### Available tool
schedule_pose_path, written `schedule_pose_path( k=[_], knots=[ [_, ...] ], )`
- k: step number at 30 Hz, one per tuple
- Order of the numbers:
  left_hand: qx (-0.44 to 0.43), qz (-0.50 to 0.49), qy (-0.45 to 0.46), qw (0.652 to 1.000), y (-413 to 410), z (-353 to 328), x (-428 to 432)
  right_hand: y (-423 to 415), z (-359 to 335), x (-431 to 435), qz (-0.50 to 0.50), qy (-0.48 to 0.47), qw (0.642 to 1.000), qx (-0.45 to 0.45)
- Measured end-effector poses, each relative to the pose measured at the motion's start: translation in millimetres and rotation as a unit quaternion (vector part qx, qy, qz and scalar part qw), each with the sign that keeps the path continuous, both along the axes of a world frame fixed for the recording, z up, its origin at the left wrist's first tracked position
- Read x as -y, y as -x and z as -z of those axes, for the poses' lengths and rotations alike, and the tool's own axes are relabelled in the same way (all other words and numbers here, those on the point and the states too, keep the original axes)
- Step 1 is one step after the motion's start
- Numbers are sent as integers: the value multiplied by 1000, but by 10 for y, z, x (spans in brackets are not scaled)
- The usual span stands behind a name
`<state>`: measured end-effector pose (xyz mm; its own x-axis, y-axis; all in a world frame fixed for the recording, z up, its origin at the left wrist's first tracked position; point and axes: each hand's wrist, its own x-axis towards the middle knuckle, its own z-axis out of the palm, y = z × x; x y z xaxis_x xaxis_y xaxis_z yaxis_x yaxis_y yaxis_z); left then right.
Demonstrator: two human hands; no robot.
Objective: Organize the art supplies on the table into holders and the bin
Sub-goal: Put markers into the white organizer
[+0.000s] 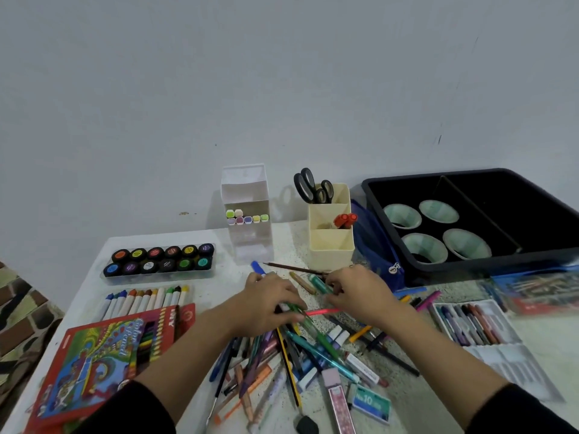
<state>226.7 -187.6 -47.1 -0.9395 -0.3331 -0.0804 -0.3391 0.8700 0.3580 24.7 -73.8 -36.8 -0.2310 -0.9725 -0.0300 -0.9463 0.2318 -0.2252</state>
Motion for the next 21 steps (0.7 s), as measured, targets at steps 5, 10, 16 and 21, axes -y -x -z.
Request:
schedule_pose_path(
  k=[5,10,16,21],
  knots=[
    [-6,-20,13,1000,-69,26,-30,-42,101,44,14,-5,999,-33],
    [-17,-54,15,998,-165,26,-41,-57,130,55,15,35,999,6],
    [-49,-113,9,992,-269,-79,66,-79,-84,81,11,138,970,201],
    [-30,-162,42,985,-291,-103,139,-86,-168,62,28,197,934,296]
  ],
)
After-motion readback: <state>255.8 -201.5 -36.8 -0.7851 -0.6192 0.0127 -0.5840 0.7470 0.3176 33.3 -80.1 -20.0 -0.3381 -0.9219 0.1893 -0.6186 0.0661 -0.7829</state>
